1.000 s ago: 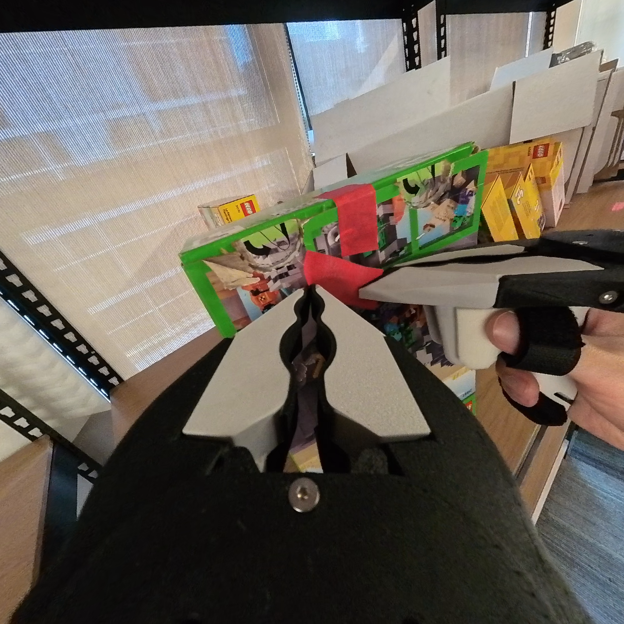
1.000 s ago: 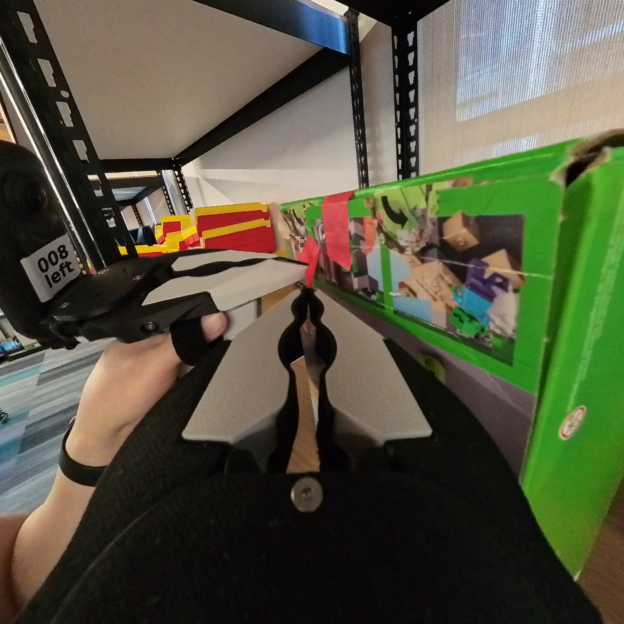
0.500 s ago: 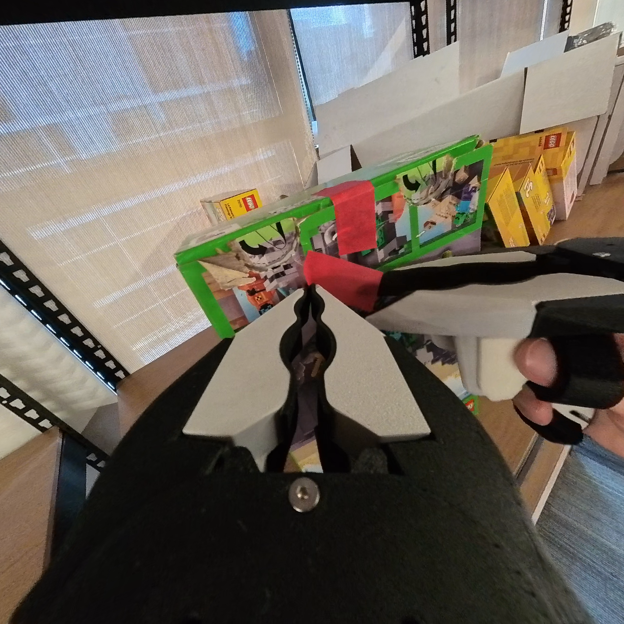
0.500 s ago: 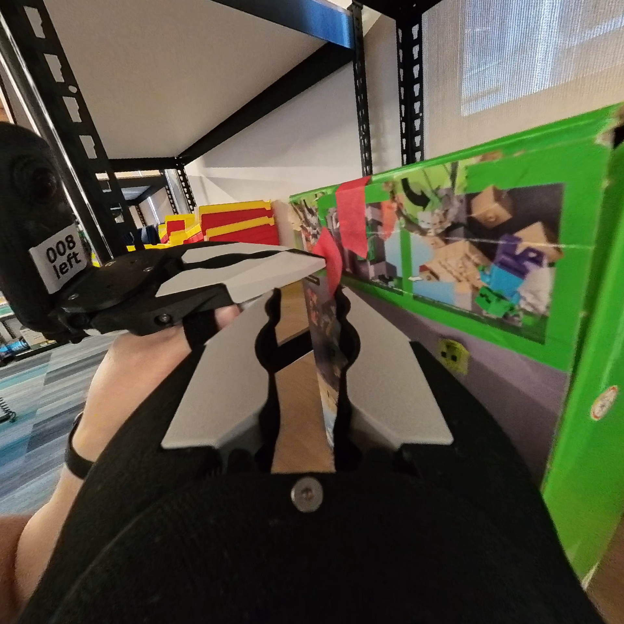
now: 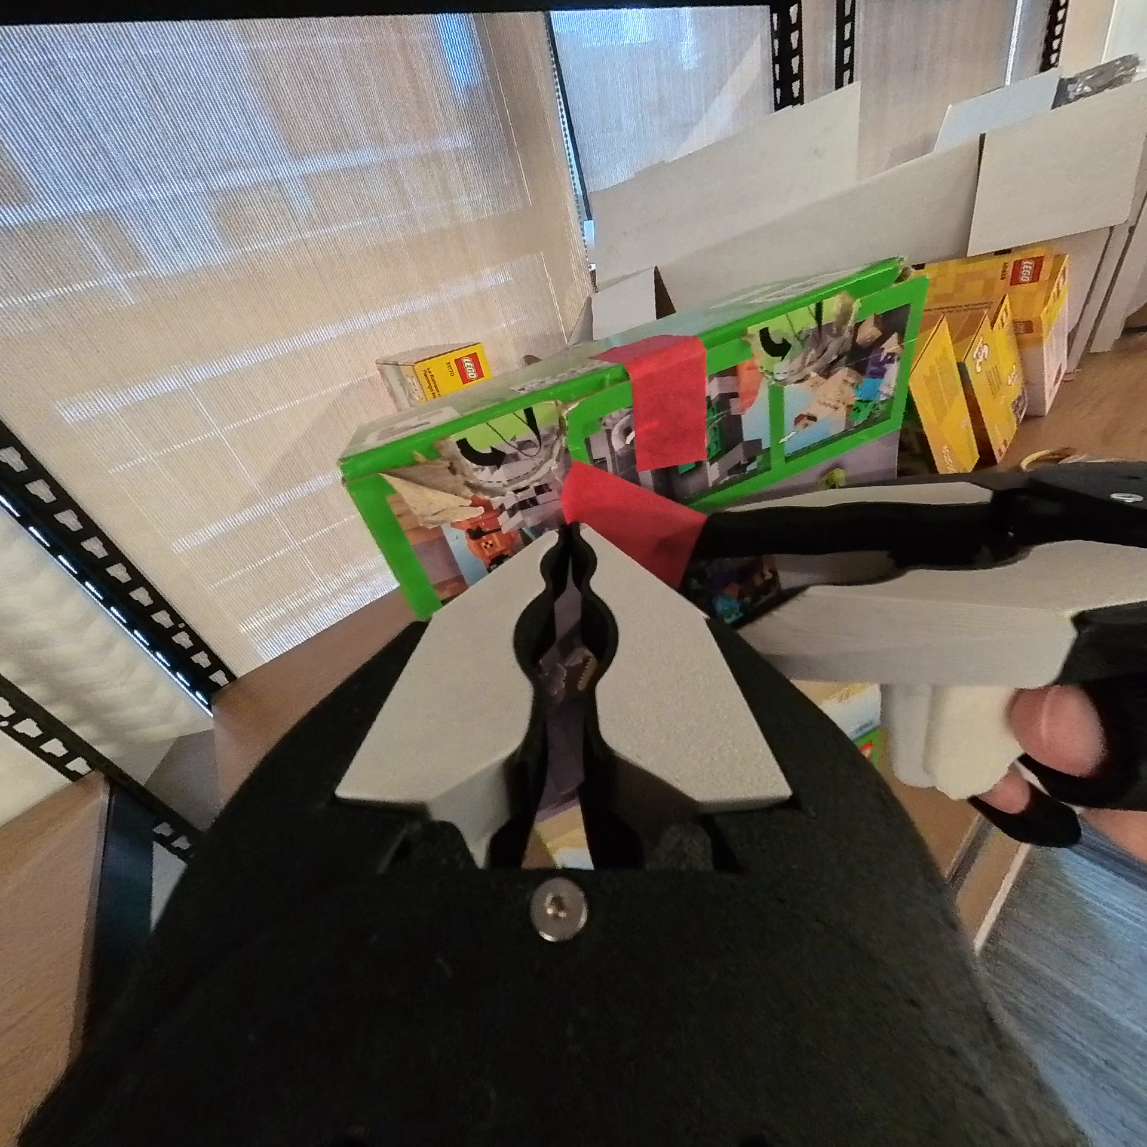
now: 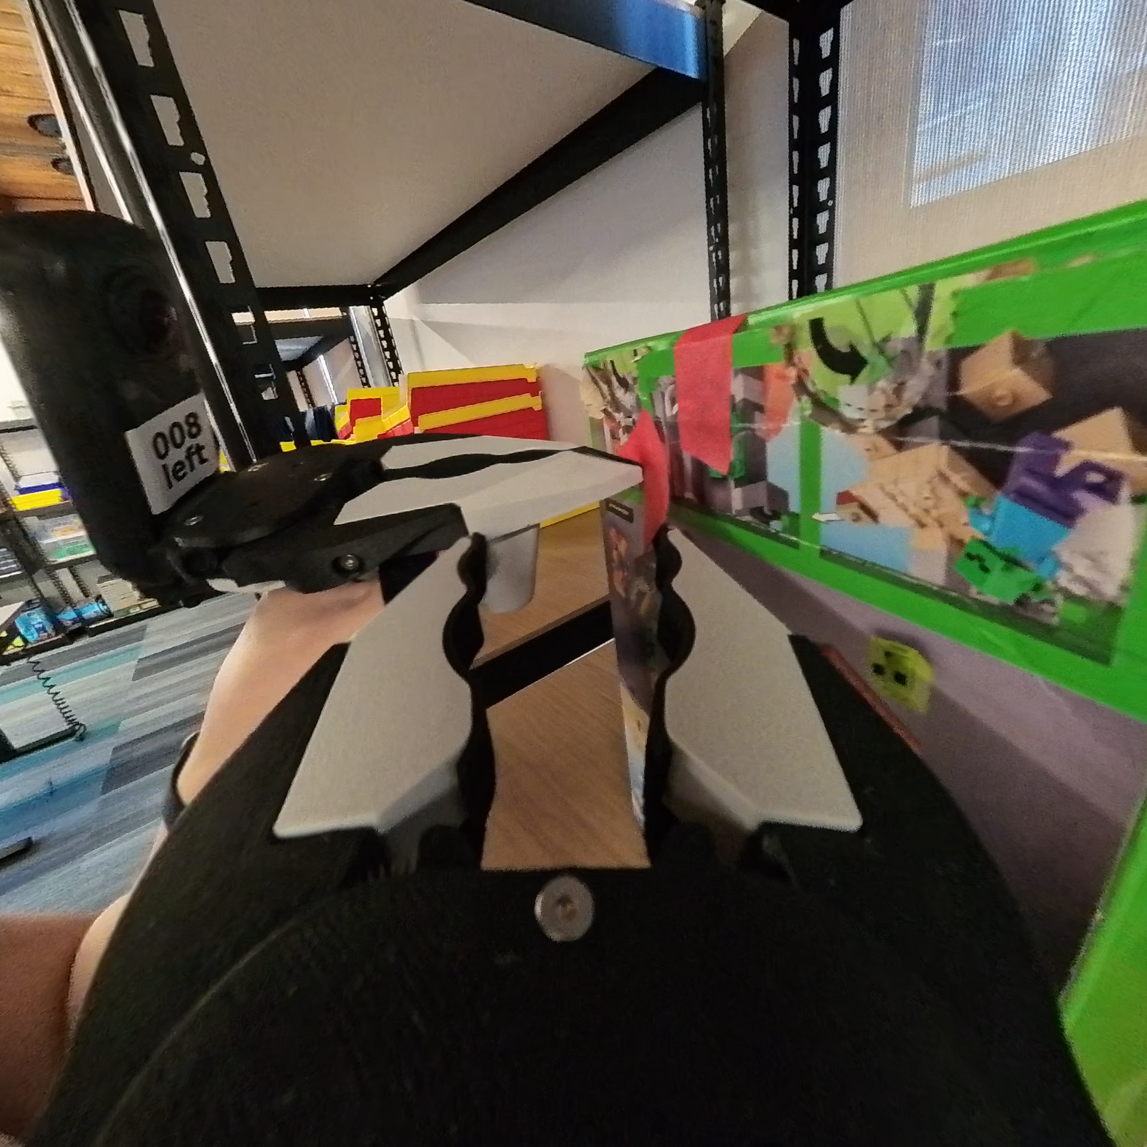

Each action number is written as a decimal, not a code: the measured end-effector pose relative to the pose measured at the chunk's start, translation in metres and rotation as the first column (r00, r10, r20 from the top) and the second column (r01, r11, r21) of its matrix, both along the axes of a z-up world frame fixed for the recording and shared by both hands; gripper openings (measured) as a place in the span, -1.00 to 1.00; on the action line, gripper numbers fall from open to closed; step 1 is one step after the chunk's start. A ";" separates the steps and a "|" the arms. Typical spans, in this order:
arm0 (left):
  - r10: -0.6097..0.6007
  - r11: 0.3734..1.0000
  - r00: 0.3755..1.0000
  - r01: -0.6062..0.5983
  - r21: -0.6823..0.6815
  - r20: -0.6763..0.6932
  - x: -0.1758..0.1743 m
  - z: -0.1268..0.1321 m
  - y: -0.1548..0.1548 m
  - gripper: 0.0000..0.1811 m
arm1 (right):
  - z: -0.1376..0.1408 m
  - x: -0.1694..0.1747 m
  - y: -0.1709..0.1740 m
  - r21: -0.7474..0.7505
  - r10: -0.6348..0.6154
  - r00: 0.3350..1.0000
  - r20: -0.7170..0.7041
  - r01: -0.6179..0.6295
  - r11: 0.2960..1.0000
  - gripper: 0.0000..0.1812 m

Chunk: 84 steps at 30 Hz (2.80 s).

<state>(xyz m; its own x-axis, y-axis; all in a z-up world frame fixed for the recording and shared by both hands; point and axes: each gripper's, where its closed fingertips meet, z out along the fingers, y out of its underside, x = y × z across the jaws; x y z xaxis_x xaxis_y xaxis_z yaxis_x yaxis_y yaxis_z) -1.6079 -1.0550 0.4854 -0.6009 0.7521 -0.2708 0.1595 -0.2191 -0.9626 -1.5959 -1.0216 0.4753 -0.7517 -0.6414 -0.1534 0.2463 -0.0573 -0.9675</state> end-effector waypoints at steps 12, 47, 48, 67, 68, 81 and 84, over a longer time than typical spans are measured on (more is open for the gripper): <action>0.002 1.000 1.000 -0.002 -0.005 -0.019 0.004 0.003 -0.002 -1.00 | -0.001 -0.007 0.013 -0.105 -0.161 0.972 -0.172 0.145 0.984 -0.23; -0.177 0.983 0.983 0.180 0.035 -0.055 0.009 -0.006 0.028 -1.00 | 0.029 -0.039 -0.048 0.355 0.341 0.310 -0.888 -0.011 0.935 -0.22; -0.184 0.982 0.982 0.186 0.041 -0.052 0.009 -0.007 0.029 -1.00 | 0.030 -0.039 -0.048 0.357 0.346 0.302 -0.888 -0.020 0.934 -0.23; -0.278 0.953 0.957 0.285 0.102 -0.078 0.001 -0.012 0.049 -1.00 | 0.032 -0.036 -0.047 0.382 0.394 0.382 -0.836 -0.109 0.917 -0.20; -0.280 0.950 0.955 0.290 0.113 -0.099 0.002 -0.011 0.045 -1.00 | 0.032 -0.036 -0.047 0.385 0.400 0.387 -0.831 -0.119 0.915 -0.20; -0.324 0.915 0.932 0.353 0.196 -0.165 0.001 0.000 0.021 -1.00 | 0.031 -0.030 -0.049 0.398 0.413 0.356 -0.838 -0.118 0.910 -0.08; -0.321 0.914 0.934 0.349 0.205 -0.158 0.001 0.001 0.018 -1.00 | 0.030 -0.028 -0.050 0.398 0.411 0.352 -0.841 -0.114 0.910 -0.07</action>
